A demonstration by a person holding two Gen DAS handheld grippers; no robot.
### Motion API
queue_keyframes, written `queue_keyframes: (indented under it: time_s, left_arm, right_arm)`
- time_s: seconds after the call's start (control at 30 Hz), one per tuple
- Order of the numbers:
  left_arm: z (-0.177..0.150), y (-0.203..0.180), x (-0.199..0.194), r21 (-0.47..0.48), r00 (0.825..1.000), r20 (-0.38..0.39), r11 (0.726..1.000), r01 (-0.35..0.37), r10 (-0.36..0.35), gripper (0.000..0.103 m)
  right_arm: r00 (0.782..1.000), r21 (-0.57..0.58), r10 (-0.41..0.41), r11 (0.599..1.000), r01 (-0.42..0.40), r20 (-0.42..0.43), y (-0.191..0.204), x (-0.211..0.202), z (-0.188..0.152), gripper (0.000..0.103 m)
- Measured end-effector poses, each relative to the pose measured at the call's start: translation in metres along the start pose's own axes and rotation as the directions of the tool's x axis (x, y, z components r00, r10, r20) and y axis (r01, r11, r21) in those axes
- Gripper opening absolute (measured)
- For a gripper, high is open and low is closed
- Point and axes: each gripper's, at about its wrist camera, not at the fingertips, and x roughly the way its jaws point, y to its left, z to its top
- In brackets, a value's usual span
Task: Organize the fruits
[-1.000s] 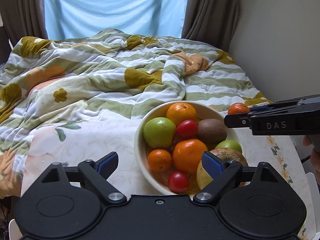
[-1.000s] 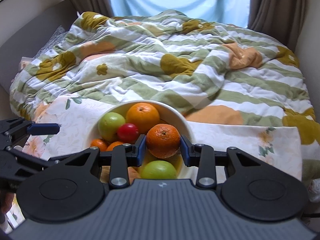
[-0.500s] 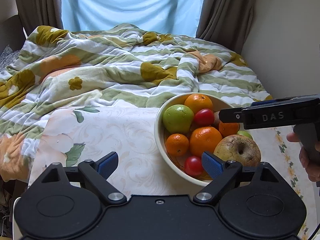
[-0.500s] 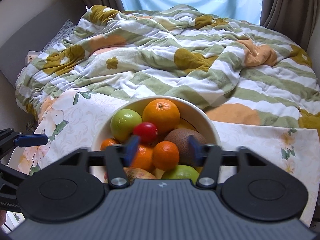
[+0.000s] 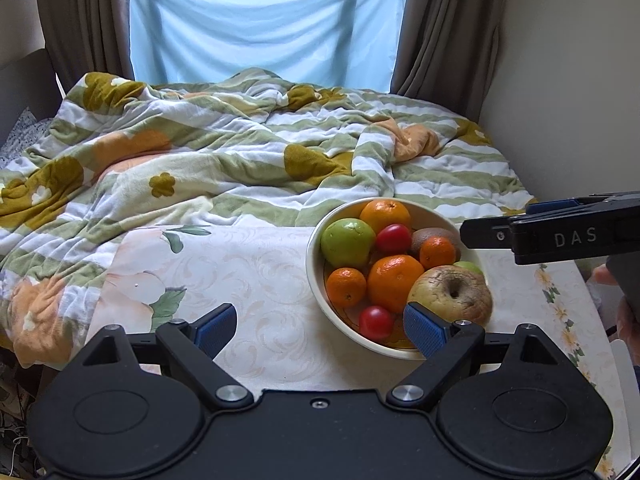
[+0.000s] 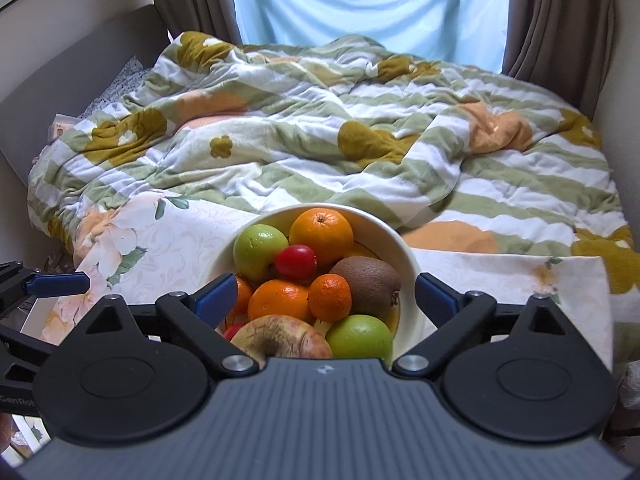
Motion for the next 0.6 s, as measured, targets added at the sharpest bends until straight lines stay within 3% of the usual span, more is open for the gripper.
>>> queue_keyframes:
  time_s: [0.2,0.3,0.6]
  left_arm:
    - [-0.007,-0.011,-0.040,0.001,0.998,0.066,1.000,-0.022,0.022,0.094]
    - [-0.012,-0.016,-0.061,0.001,0.994,0.101,0.999,-0.038,0.037,0.103]
    - [-0.037,-0.031,-0.111,0.009,0.984,0.158,0.996,-0.090,0.087,0.103]
  right_arm:
    - [0.999,0.008,-0.029,1.000,0.029,0.045,0.001,-0.046,-0.009,0.103]
    - [0.996,0.015,-0.054,0.998,0.053,0.072,0.002,-0.072,-0.017,0.103]
    - [0.977,0.048,-0.175,0.984,0.170,0.123,0.011,-0.146,-0.055,0.103]
